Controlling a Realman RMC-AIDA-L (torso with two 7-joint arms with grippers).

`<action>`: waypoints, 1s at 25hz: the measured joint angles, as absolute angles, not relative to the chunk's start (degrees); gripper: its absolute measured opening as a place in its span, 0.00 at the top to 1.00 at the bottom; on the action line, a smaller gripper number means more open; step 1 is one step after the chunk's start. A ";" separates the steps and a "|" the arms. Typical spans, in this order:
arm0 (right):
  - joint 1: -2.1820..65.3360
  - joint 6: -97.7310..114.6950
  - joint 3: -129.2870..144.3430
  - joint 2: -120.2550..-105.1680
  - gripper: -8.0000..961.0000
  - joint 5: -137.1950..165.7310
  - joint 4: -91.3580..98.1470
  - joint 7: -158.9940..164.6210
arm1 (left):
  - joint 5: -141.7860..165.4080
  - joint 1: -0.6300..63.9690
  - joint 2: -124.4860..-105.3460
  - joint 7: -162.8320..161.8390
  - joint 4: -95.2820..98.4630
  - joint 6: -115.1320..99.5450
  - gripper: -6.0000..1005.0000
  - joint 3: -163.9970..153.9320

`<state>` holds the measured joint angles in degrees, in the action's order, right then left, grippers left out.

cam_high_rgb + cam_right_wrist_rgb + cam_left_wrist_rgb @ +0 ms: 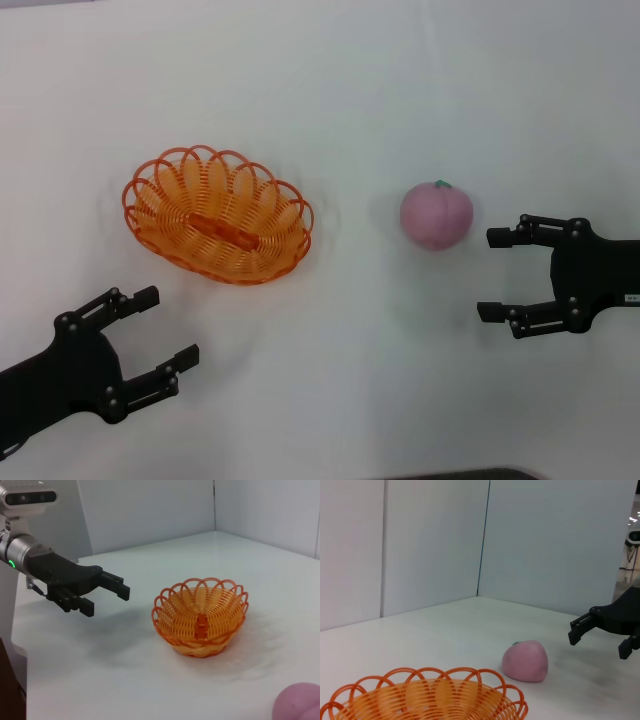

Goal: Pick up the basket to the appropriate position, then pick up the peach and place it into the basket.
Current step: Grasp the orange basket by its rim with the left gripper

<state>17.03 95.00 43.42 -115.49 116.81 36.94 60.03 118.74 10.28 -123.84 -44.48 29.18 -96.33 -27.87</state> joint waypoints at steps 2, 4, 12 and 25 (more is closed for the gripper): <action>17.08 95.01 43.42 -115.49 0.02 116.81 36.88 60.03 | 118.74 10.31 -123.84 -44.51 29.21 -96.33 0.19 -27.86; 17.13 95.01 43.42 -115.49 0.02 116.81 36.82 60.03 | 118.74 10.35 -123.84 -44.55 29.21 -96.33 0.19 -27.86; 17.14 95.01 43.41 -115.45 0.02 116.81 36.59 60.03 | 118.34 10.68 -123.80 -47.11 29.20 -96.46 0.19 -27.62; 17.23 95.03 42.98 -115.38 0.02 117.66 37.07 61.42 | 120.00 17.37 -120.41 -91.27 33.57 -97.14 0.21 -27.46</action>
